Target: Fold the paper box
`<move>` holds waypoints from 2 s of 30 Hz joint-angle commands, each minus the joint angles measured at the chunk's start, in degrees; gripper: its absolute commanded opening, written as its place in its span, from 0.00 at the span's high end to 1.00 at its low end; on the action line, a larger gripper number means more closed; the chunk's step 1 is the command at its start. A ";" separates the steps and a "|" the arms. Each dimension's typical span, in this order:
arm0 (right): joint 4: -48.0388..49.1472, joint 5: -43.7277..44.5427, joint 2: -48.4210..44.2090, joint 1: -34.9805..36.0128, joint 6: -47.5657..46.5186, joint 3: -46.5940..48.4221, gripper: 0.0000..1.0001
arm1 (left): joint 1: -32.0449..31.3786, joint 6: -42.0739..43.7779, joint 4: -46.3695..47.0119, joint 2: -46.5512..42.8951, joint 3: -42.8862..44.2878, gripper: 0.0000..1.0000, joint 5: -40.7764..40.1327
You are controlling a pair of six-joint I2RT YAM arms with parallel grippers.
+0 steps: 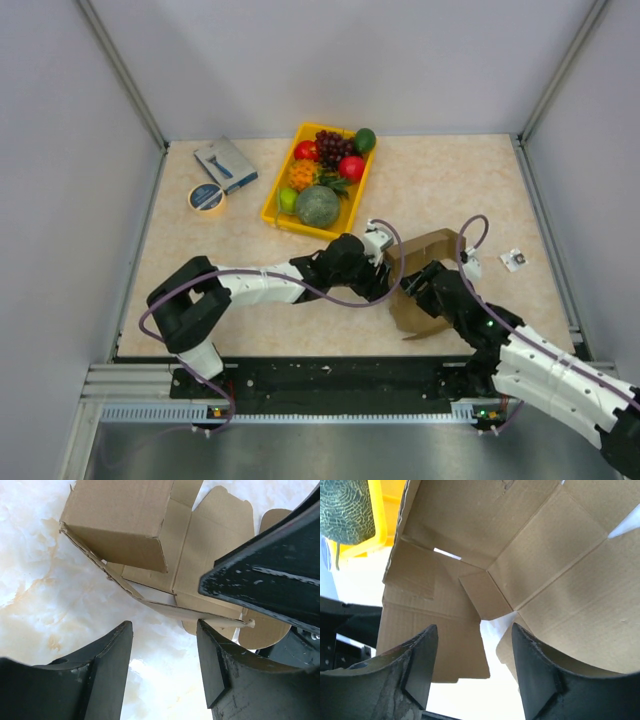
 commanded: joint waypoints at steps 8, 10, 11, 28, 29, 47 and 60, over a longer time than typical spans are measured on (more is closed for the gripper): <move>3.06 -2.23 -6.84 -0.16 0.29 -8.78 0.78 | 0.02 2.36 2.32 1.92 2.80 0.42 1.01; 3.50 -2.23 -3.86 -0.16 1.17 -8.87 0.81 | 0.02 2.36 2.41 2.97 3.59 0.42 0.66; 3.41 -2.06 -2.63 -0.16 2.57 -8.87 0.85 | 0.02 2.18 2.94 3.24 4.03 0.42 0.39; 6.49 -1.44 -3.67 -0.07 12.78 -17.23 0.91 | -0.86 -0.55 4.80 9.30 10.35 0.39 -13.67; 6.31 -1.36 -3.76 -0.16 12.43 -16.88 0.91 | -1.04 -0.19 4.53 9.92 11.58 0.41 -14.37; 2.27 0.84 -8.67 -0.16 -9.78 -5.38 0.68 | -2.36 -2.47 1.45 4.40 8.61 0.29 -18.96; -2.03 -25.49 13.93 -19.30 -36.78 22.48 0.15 | 10.03 -14.25 -2.24 -17.31 -8.18 0.26 -3.04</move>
